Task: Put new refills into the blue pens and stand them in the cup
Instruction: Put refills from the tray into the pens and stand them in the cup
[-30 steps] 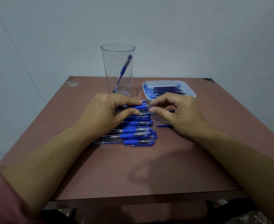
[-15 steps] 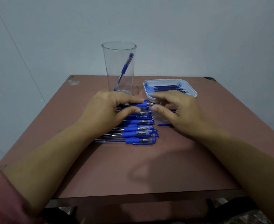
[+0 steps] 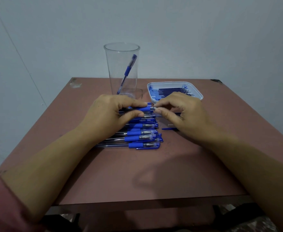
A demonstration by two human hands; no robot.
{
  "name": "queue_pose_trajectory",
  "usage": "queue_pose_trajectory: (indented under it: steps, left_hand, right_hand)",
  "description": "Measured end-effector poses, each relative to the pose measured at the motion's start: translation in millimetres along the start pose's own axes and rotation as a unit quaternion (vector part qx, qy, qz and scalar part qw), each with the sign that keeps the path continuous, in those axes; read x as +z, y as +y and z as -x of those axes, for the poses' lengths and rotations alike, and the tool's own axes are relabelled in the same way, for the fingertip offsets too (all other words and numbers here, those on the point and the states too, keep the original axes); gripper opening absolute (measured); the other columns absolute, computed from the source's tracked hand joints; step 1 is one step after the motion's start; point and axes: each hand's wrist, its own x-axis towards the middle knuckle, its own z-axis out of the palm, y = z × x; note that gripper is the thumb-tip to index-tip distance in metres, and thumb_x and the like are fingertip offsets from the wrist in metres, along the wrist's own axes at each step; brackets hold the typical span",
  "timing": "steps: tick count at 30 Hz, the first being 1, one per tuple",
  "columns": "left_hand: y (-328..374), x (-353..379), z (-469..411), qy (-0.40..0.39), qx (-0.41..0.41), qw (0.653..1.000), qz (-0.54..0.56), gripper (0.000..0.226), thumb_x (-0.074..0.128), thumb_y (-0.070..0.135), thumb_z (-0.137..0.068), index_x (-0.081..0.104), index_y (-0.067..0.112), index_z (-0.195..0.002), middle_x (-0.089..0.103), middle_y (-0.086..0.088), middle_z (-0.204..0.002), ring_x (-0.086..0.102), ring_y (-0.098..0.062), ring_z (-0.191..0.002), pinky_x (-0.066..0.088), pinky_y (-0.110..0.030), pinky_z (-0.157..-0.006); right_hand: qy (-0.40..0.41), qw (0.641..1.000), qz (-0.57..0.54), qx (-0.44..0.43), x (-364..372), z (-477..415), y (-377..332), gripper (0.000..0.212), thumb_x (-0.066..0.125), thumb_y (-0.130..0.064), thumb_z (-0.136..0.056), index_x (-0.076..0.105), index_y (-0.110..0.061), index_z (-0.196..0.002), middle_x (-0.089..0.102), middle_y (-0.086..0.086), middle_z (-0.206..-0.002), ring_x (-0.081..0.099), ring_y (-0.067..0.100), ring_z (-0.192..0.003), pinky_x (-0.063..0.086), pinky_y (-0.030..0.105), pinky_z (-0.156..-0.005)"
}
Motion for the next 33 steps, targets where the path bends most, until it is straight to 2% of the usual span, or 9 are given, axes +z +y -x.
queue_pose_trajectory:
  steps: [4,8,10,13,17,21,25,29,33]
  left_hand:
    - [-1.1,0.6,0.0,0.001,-0.003,1.000,0.005,0.030,0.068,0.045,-0.082,0.072,0.033,-0.109,0.071,0.021,-0.095,0.066,0.005,-0.086,0.056,-0.028,-0.077]
    - [-0.4,0.0,-0.2,-0.001,-0.002,1.000,0.008,0.029,0.070,0.043,-0.083,0.073,0.032,-0.109,0.073,0.016,-0.096,0.066,0.003,-0.086,0.056,-0.030,-0.078]
    - [0.3,-0.3,-0.2,0.001,-0.003,1.000,0.007,0.029,0.070,0.043,-0.083,0.073,0.032,-0.109,0.072,0.017,-0.095,0.066,0.003,-0.086,0.056,-0.028,-0.077]
    - [1.0,-0.6,0.0,0.002,-0.005,1.000,0.010,0.029,0.069,0.043,-0.082,0.073,0.032,-0.109,0.072,0.018,-0.095,0.066,0.004,-0.086,0.055,-0.027,-0.078]
    - [1.1,-0.5,0.1,-0.002,-0.009,1.000,0.009,0.029,0.070,0.042,-0.082,0.073,0.031,-0.108,0.073,0.015,-0.096,0.067,0.002,-0.086,0.056,-0.029,-0.078]
    - [1.6,-0.7,-0.2,0.002,-0.007,1.000,0.010,0.029,0.068,0.044,-0.082,0.073,0.033,-0.108,0.071,0.020,-0.096,0.066,0.003,-0.086,0.055,-0.027,-0.078]
    - [0.9,0.0,0.0,0.002,-0.004,1.000,0.014,0.028,0.069,0.043,-0.082,0.073,0.033,-0.108,0.072,0.018,-0.096,0.066,0.003,-0.087,0.056,-0.029,-0.078]
    - [1.0,0.2,-0.2,0.002,0.000,1.000,0.010,0.029,0.069,0.044,-0.083,0.073,0.032,-0.109,0.068,0.024,-0.095,0.066,0.004,-0.087,0.054,-0.023,-0.078]
    - [1.8,-0.3,0.3,0.004,-0.002,1.000,0.010,0.029,0.068,0.043,-0.081,0.073,0.033,-0.108,0.068,0.024,-0.096,0.066,0.003,-0.088,0.055,-0.025,-0.078]
  right_hand:
    - [0.005,1.000,-0.017,0.012,-1.0,1.2,-0.7,0.028,0.071,-0.027,-0.086,0.069,-0.016,-0.112,0.066,-0.008,-0.091,0.061,0.007,-0.084,0.051,0.020,-0.076]
    - [-0.001,1.000,0.001,0.001,1.1,-0.5,0.4,0.012,0.070,-0.020,-0.088,0.071,-0.014,-0.098,0.067,-0.005,-0.086,0.060,0.008,-0.079,0.050,0.027,-0.071]
    - [-0.001,1.000,0.003,0.005,1.8,-0.2,1.5,0.016,0.066,-0.025,-0.090,0.073,-0.015,-0.101,0.069,-0.005,-0.086,0.060,0.008,-0.079,0.049,0.026,-0.071]
    - [0.002,0.999,-0.024,0.021,-0.1,0.2,-2.2,0.027,0.072,-0.024,-0.086,0.068,-0.017,-0.111,0.067,-0.007,-0.093,0.062,0.008,-0.084,0.052,0.020,-0.076]
    - [-0.009,1.000,0.002,0.002,2.4,-2.0,0.8,0.011,0.069,-0.022,-0.089,0.070,-0.014,-0.097,0.067,-0.006,-0.086,0.059,0.008,-0.079,0.049,0.024,-0.071]
    - [-0.008,1.000,-0.017,0.017,0.8,-0.5,-0.2,0.028,0.071,-0.029,-0.086,0.069,-0.016,-0.111,0.066,-0.008,-0.091,0.060,0.006,-0.083,0.049,0.017,-0.075]
    - [-0.012,1.000,-0.003,0.004,2.8,-2.2,0.6,0.013,0.069,-0.024,-0.089,0.070,-0.013,-0.097,0.066,-0.005,-0.086,0.059,0.008,-0.078,0.049,0.023,-0.070]
    - [-0.010,1.000,-0.012,0.015,0.9,-1.1,1.0,0.023,0.069,-0.028,-0.088,0.070,-0.016,-0.108,0.068,-0.005,-0.090,0.060,0.007,-0.081,0.049,0.019,-0.073]
    - [-0.018,1.000,-0.005,0.008,1.8,-1.8,0.4,0.014,0.069,-0.025,-0.088,0.070,-0.013,-0.097,0.067,-0.004,-0.087,0.059,0.008,-0.079,0.049,0.025,-0.071]
